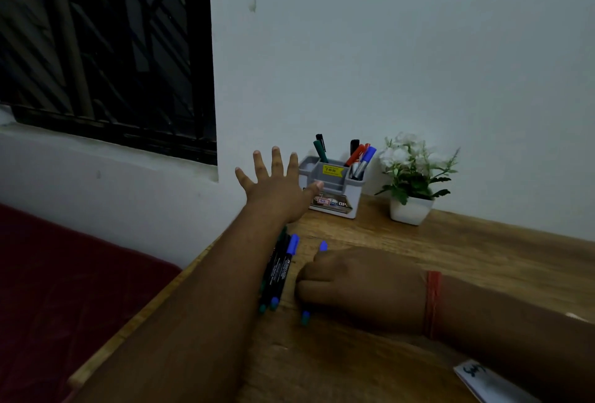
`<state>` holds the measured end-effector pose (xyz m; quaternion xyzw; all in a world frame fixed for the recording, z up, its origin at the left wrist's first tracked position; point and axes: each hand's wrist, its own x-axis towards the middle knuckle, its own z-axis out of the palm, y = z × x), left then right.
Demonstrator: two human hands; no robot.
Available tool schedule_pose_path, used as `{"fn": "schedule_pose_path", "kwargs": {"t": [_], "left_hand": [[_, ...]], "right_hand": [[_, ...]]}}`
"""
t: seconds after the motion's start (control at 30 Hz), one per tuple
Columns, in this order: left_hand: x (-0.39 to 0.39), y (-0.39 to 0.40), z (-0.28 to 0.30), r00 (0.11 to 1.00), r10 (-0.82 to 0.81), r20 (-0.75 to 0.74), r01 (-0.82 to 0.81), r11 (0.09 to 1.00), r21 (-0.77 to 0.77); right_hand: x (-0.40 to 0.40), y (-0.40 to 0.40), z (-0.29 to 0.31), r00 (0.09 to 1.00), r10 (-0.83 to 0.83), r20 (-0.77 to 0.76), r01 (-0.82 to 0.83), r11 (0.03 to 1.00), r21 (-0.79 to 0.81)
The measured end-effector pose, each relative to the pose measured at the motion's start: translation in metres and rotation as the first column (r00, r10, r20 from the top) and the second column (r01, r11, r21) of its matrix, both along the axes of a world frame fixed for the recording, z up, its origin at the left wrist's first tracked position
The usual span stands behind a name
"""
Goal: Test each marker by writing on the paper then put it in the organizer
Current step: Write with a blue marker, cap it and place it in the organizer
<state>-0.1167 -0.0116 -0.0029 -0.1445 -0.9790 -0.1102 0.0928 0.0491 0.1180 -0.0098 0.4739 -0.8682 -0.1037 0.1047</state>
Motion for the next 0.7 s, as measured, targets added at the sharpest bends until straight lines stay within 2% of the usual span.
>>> {"fn": "schedule_pose_path", "kwargs": {"t": [0.1, 0.2, 0.27, 0.33, 0.4, 0.47, 0.5, 0.57, 0.63, 0.7], "left_hand": [[0.003, 0.002, 0.000, 0.999, -0.016, -0.030, 0.016, 1.000, -0.004], [0.007, 0.006, 0.001, 0.997, -0.043, -0.064, 0.042, 0.999, -0.015], [0.013, 0.012, 0.003, 0.990, -0.080, -0.120, 0.077, 0.997, -0.031], [0.022, 0.018, 0.007, 0.970, -0.125, -0.210, 0.114, 0.991, -0.066], [0.034, 0.026, 0.013, 0.937, -0.181, -0.300, 0.162, 0.983, -0.089], [0.055, 0.039, 0.017, 0.865, -0.280, -0.417, 0.276, 0.958, -0.072], [0.068, 0.044, 0.020, 0.805, -0.357, -0.473, 0.377, 0.924, -0.055], [0.097, 0.058, 0.021, 0.688, -0.542, -0.482, 0.616, 0.788, -0.007], [0.124, 0.069, 0.019, 0.637, -0.696, -0.332, 0.749, 0.660, 0.054], [0.141, 0.081, 0.012, 0.599, -0.780, -0.185, 0.799, 0.599, 0.060]], "right_hand": [[0.016, 0.012, 0.005, 0.999, -0.006, -0.040, 0.005, 1.000, -0.029], [0.041, 0.029, 0.012, 0.991, -0.092, -0.096, 0.081, 0.990, -0.114], [0.060, 0.044, 0.019, 0.976, -0.176, -0.128, 0.147, 0.967, -0.210], [0.080, 0.062, 0.026, 0.943, -0.303, -0.136, 0.231, 0.893, -0.386], [0.103, 0.080, 0.030, 0.904, -0.424, -0.053, 0.295, 0.708, -0.641], [0.125, 0.099, 0.030, 0.861, -0.481, 0.166, 0.382, 0.393, -0.836], [0.131, 0.106, 0.028, 0.839, -0.460, 0.291, 0.429, 0.228, -0.874], [0.142, 0.120, 0.025, 0.798, -0.373, 0.473, 0.491, -0.050, -0.869], [0.147, 0.130, 0.021, 0.779, -0.264, 0.569, 0.500, -0.288, -0.817], [0.146, 0.136, 0.019, 0.790, -0.129, 0.599, 0.477, -0.484, -0.734]]}}
